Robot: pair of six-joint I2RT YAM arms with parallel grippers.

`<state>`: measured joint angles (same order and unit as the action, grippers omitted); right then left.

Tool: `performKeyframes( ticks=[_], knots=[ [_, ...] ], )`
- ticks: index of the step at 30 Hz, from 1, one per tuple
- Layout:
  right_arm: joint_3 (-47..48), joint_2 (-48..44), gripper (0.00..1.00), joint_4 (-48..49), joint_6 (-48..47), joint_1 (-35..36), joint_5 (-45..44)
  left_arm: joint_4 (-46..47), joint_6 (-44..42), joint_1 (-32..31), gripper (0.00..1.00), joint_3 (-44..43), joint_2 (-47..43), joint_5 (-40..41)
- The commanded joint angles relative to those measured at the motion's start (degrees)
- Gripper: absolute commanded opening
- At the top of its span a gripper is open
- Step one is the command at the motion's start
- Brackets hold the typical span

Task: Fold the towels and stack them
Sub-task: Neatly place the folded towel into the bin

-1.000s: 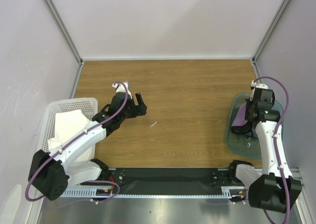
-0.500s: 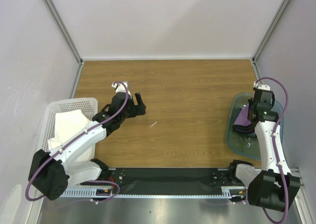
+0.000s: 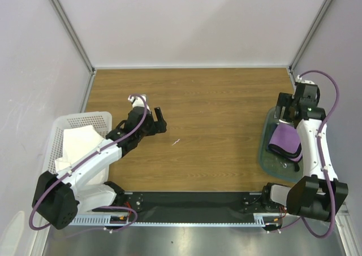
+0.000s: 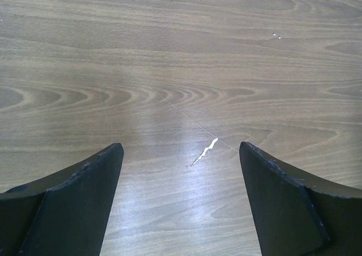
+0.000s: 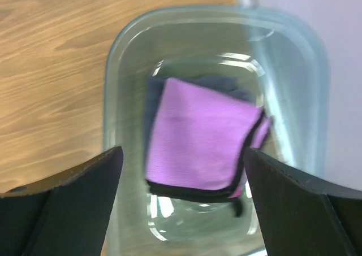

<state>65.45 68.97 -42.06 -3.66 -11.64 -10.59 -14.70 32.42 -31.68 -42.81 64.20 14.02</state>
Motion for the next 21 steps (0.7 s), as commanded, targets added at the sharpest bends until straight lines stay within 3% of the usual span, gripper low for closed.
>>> performKeyframes(
  ticks=[1, 7, 9, 13, 18, 21],
  knots=[
    [-5.39, 1.61, 0.93, 5.99, 9.17, -0.23, 0.87, 1.51, -0.87, 0.39, 0.90, 0.53, -1.80, 0.74],
    [-15.25, 1.35, 0.91, 16.64, 19.47, -1.01, -10.76, -0.33, 0.01, 0.83, 0.92, -0.43, -2.33, 1.36],
    [-19.20, 0.64, 0.89, 18.76, 22.11, -1.19, -10.86, -1.20, 0.88, 1.62, 0.93, -0.70, -2.42, 1.62],
    [-24.93, 0.20, 0.75, 25.26, 23.61, -2.25, -9.72, -2.78, 2.38, 3.73, 0.93, -0.96, -3.12, 1.19],
    [-25.47, 0.56, 0.73, 24.58, 23.27, -3.21, -7.26, -7.44, 5.54, 8.47, 0.94, -3.42, -4.00, 0.22],
    [-20.38, -3.12, 0.77, 19.15, 21.77, -3.13, -2.69, -10.43, 7.03, 12.86, 0.95, -5.62, -4.26, -0.75]
  ],
)
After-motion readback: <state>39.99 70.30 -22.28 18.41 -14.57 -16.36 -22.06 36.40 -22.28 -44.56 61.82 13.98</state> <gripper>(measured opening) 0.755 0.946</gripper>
